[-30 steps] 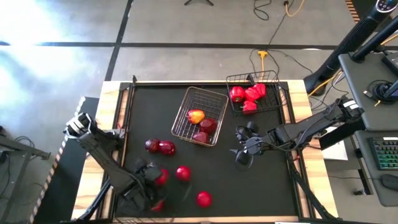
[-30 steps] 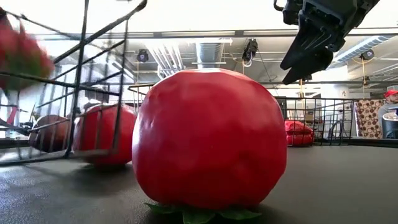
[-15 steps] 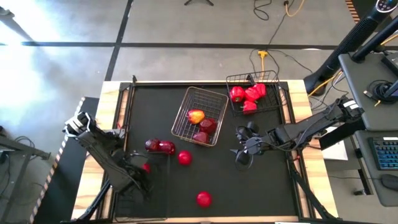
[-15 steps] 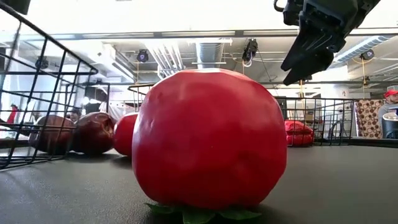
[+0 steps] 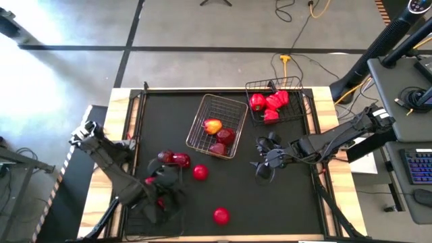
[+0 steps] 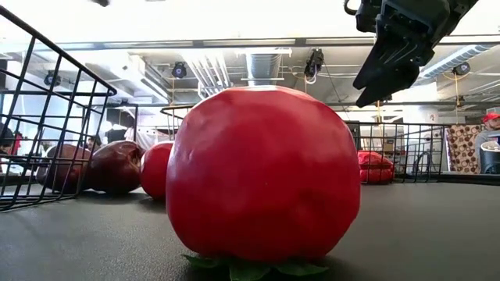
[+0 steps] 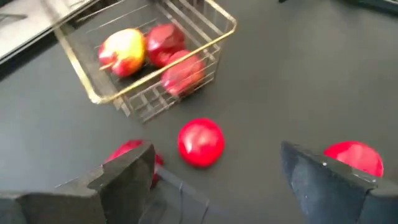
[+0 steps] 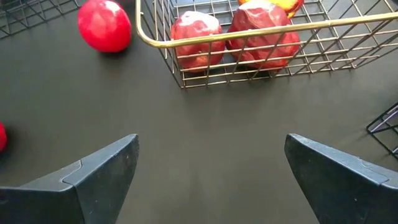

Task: Sort produce into baskets
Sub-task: Put the red tomato into the bottom black wire basket

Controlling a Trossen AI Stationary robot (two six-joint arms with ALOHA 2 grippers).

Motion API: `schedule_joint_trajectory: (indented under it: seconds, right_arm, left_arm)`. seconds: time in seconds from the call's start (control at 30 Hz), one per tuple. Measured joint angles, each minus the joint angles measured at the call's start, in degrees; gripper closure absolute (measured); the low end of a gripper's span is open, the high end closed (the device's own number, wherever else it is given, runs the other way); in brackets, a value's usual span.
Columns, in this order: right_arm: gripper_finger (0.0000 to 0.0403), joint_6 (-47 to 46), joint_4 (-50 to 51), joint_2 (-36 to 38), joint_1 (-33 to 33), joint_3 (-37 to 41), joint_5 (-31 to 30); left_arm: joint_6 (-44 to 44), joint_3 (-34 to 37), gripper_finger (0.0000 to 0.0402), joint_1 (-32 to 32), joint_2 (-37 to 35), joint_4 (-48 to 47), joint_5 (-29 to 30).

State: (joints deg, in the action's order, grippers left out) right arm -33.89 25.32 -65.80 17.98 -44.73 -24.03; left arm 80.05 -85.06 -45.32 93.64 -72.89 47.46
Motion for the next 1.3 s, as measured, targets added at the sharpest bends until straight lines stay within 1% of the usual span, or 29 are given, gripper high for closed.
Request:
schedule_joint_trajectory:
  seconds: [0.1, 0.2, 0.33, 0.43, 0.53, 0.63, 0.77, 0.97, 1.1, 1.3]
  right_arm:
    - [0.0009, 0.0, -0.11, 0.0, 0.01, 0.0, -0.01]
    - [0.0009, 0.0, -0.09, 0.0, 0.02, 0.0, 0.0]
    - [0.0009, 0.02, -0.1, 0.0, 0.01, 0.21, -0.02]
    - [0.0009, 0.28, -0.09, 0.0, 0.0, 0.64, -0.02]
    - [0.0009, 0.22, -0.15, 0.0, 0.0, 1.21, 0.0]
    - [0.0009, -0.42, -0.17, 0.0, 0.02, 1.97, -0.02]
    - [0.0009, -2.21, -0.31, 0.0, 0.01, 3.35, -0.02]
    - [0.0009, -2.6, -0.35, 0.0, 0.0, 4.24, -0.02]
    - [0.0009, -2.6, -0.39, 0.0, 0.02, 4.24, -0.02]
    - [0.0009, -2.59, -0.67, 0.0, 0.01, 4.24, -0.02]
  left_arm:
    - [-8.31, 1.13, 0.0076, 3.58, 0.01, 6.62, -0.73]
    - [-14.75, 2.42, 0.0076, 7.7, 0.03, 10.93, -5.57]
    - [-16.58, 4.58, 0.0076, 13.2, 0.03, 12.94, -13.96]
    - [-16.61, 6.3, 0.0076, 16.48, 0.03, 13.7, -17.33]
    - [-17.5, 7.6, 0.0076, 18.7, 0.03, 14.73, -18.35]
    - [-19.93, 8.96, 0.0076, 19.54, 0.03, 18.6, -19.47]
    - [-21.53, 11.65, 0.0073, 19.57, 0.03, 25.45, -20.09]
    - [-21.01, 16.24, 0.0064, 19.57, 0.03, 30.18, -20.78]
    - [-21.05, 19.13, 0.0063, 19.57, 0.03, 35.79, -21.15]
    - [-21.55, 20.04, 0.0063, 19.79, 1.57, 37.78, -21.5]
